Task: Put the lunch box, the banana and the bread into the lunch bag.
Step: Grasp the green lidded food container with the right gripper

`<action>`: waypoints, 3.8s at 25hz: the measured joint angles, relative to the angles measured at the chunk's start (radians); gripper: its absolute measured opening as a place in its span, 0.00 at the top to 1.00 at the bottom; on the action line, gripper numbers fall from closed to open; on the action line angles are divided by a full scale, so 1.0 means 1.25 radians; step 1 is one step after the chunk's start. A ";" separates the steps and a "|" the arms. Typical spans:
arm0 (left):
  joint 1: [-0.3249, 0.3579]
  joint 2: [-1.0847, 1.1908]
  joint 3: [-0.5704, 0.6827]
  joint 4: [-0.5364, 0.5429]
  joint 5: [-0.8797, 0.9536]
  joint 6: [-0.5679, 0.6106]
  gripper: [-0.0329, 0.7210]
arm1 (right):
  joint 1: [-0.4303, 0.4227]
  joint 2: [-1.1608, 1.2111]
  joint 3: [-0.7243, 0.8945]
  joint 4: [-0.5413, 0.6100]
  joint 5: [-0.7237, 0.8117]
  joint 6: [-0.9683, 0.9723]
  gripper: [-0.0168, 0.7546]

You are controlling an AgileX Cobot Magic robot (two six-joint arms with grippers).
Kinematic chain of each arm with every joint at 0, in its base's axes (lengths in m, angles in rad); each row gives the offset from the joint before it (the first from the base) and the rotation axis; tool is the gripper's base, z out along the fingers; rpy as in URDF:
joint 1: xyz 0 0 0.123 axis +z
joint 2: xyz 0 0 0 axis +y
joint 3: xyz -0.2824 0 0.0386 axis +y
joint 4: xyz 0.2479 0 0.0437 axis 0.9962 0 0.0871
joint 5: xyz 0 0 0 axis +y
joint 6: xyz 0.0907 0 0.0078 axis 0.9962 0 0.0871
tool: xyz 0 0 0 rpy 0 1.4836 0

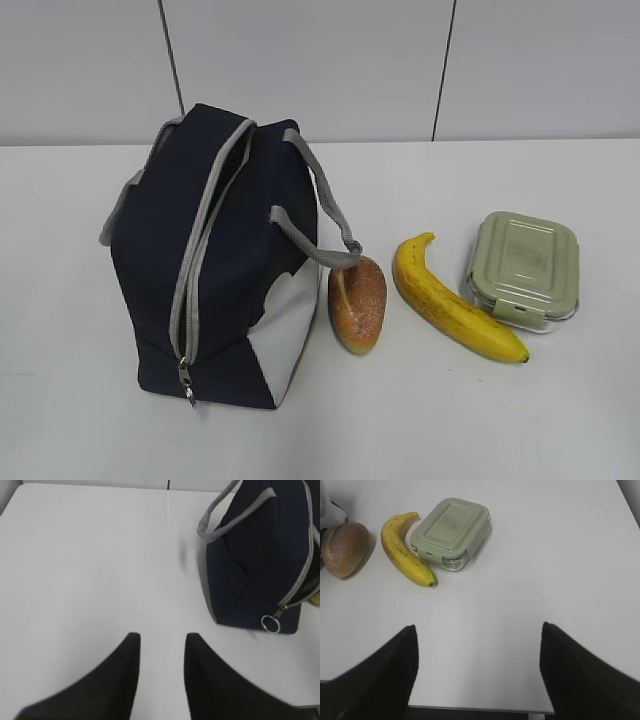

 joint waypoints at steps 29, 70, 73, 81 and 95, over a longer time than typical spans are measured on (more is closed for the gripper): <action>0.000 0.389 -0.227 -0.124 -0.009 0.010 0.64 | 0.000 0.000 0.000 0.000 0.000 0.000 0.25; -0.180 1.448 -0.843 -0.267 0.083 0.099 0.45 | 0.000 0.000 0.000 0.000 0.000 0.000 0.25; -0.191 1.465 -0.845 -0.272 0.080 0.099 0.45 | 0.000 0.000 0.000 0.000 0.000 0.000 0.25; -0.197 1.468 -0.845 -0.277 0.083 0.099 0.81 | 0.000 0.000 0.000 0.000 0.000 0.000 0.25; -0.197 1.469 -0.845 -0.333 0.088 0.099 0.96 | 0.000 0.000 0.000 0.000 0.000 0.000 0.25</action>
